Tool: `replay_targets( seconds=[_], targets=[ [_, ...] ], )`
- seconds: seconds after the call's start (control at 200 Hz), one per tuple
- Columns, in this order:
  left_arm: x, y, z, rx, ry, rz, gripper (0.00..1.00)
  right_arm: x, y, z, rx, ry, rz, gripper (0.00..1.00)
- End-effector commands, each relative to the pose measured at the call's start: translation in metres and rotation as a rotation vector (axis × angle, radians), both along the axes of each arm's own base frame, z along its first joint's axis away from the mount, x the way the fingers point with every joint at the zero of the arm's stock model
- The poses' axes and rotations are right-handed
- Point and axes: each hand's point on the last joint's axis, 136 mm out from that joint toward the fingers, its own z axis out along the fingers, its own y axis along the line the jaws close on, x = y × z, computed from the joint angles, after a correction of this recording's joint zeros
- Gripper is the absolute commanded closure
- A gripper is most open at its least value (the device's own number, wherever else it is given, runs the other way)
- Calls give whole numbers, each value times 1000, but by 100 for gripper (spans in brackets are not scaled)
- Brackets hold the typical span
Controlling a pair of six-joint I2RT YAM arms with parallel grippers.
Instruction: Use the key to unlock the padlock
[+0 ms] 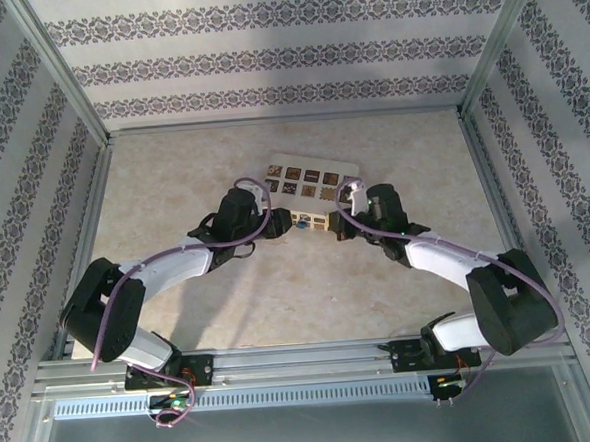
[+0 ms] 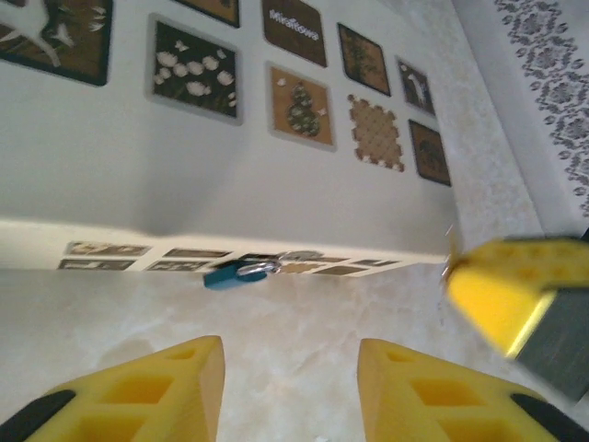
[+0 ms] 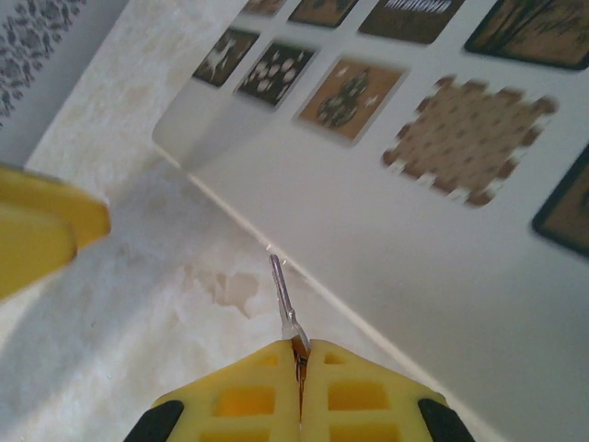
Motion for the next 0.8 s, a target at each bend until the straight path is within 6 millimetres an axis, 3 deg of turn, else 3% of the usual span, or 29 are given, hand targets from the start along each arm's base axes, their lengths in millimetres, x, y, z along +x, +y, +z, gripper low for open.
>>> replay_targets(
  seconds=[0.0, 0.235, 0.495, 0.795],
  targets=[
    [1, 6, 5, 69, -110, -18, 54, 13, 0, 6, 76, 67, 18, 100],
    [-2, 7, 0, 43, -149, -22, 44, 37, -6, -10, 84, 135, -11, 100],
    [-3, 8, -16, -2, -184, -72, 39, 17, 9, -43, 55, 237, 0, 100],
    [10, 18, -44, -49, -133, -72, 38, 4, 31, -47, 55, 250, 12, 100]
  ],
)
